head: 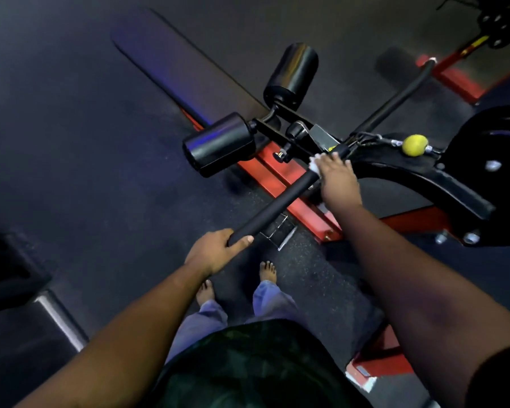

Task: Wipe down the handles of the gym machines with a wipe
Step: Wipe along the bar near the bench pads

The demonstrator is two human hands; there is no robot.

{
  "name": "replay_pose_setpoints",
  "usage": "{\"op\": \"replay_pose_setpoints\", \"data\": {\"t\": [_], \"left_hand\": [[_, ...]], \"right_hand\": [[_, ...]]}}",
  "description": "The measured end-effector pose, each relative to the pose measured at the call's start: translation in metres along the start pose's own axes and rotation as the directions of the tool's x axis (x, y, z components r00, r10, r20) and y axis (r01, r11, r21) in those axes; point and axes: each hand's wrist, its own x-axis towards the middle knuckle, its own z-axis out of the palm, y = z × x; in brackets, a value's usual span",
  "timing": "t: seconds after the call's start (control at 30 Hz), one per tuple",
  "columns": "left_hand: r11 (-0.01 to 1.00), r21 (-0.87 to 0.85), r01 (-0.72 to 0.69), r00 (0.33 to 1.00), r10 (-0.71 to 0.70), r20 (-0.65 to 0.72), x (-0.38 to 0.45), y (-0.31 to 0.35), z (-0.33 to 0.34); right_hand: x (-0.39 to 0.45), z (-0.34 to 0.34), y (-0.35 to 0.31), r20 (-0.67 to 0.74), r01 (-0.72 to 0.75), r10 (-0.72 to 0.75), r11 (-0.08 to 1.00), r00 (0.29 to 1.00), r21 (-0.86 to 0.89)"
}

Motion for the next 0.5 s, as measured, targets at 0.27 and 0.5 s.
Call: {"op": "replay_pose_setpoints", "data": {"t": [0.27,0.5], "left_hand": [[0.998,0.057,-0.017,1.0,0.018,-0.023,0.0,0.003,-0.017],[0.997,0.072,-0.019,0.999,0.023,-0.046,0.002,0.001,-0.026]], "right_hand": [[-0.033,0.012,-0.038,-0.064,0.271,-0.264,0.949,0.962,0.16],[0.046,-0.015,0.011,0.011,-0.119,0.12,0.992,0.993,-0.048]]}}
